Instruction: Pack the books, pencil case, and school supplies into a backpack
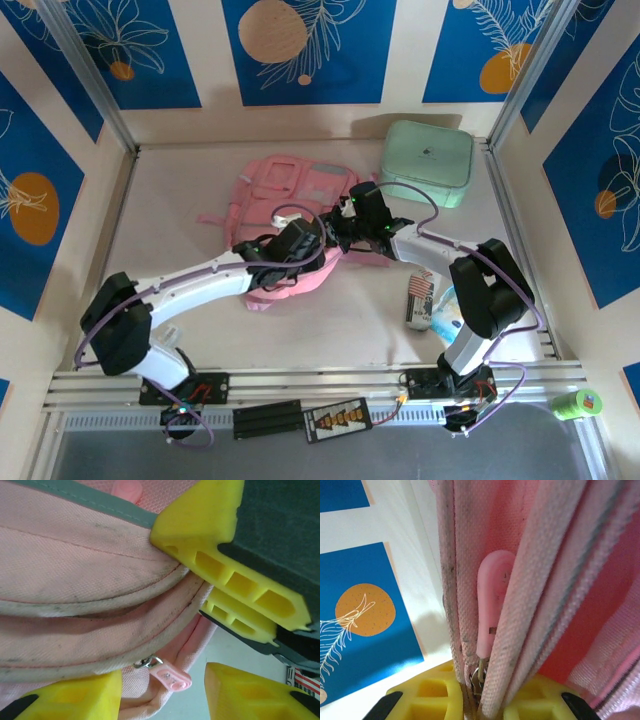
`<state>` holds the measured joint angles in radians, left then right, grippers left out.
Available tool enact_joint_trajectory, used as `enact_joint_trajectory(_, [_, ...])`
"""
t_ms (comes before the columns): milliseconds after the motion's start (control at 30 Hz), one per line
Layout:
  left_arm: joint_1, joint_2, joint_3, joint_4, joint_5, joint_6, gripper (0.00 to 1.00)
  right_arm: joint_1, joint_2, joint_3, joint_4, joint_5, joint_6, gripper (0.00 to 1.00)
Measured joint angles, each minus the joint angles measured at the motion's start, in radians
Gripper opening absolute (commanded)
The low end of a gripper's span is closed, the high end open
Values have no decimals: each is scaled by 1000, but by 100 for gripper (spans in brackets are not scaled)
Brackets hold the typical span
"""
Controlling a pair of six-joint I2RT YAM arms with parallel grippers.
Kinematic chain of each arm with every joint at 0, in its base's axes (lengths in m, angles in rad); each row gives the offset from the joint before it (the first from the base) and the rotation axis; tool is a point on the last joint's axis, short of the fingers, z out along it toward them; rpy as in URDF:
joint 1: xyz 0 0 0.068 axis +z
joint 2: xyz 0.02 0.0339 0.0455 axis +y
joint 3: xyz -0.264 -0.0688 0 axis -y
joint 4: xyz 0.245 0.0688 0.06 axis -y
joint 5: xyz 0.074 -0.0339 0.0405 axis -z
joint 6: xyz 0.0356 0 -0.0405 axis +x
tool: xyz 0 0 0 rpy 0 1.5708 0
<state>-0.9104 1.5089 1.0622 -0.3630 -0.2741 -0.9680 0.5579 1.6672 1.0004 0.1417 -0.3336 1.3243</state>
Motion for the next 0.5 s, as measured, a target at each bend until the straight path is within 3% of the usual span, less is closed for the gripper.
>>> enact_joint_trajectory(267, [-3, 22, 18, -50, -47, -26, 20, 1, 0, 0, 0, 1, -8, 15])
enact_joint_trajectory(500, [-3, 11, 18, -70, -57, -21, 13, 1, 0, 0, 0, 1, -15, 15])
